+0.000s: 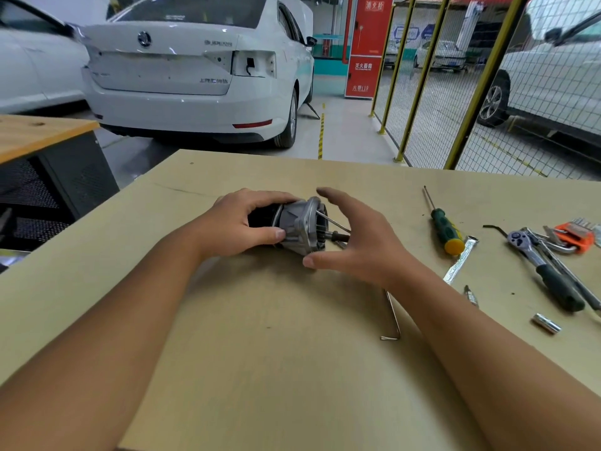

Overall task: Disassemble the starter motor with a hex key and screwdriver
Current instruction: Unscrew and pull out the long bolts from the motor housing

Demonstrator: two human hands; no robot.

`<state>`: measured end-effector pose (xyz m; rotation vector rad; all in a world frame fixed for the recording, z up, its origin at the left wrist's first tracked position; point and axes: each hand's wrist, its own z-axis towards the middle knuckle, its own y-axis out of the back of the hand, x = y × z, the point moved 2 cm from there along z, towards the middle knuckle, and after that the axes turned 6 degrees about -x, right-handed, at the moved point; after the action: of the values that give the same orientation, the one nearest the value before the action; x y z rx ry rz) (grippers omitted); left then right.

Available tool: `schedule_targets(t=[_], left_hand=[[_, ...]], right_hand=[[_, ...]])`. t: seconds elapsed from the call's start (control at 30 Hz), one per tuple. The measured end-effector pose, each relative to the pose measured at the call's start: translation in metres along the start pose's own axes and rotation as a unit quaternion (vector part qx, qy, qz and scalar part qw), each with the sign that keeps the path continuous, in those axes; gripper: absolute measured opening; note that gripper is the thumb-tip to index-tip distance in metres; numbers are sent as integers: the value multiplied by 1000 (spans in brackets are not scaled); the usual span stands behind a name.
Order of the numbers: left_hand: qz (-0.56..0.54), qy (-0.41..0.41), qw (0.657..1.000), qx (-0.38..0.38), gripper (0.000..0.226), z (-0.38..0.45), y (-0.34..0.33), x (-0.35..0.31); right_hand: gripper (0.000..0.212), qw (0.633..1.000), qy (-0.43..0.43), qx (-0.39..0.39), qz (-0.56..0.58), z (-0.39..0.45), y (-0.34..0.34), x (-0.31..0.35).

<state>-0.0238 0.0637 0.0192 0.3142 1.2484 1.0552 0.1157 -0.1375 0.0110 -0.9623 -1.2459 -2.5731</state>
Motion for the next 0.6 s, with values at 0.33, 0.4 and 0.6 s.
schedule_targets(t=[0.33,0.4,0.6], left_hand=[[-6,-1,1000,-3,67,2,-4,4],[4,2,1000,-7,68,2,-4,3],[89,7,996,-14,96,0,-7,-8]], right_hand=[[106,1000,1,-1,-22,2,-8,3],[103,1000,4,-6,-28,3,-7,3],[99,1000,-11,-17,-22,3,-2,-1]])
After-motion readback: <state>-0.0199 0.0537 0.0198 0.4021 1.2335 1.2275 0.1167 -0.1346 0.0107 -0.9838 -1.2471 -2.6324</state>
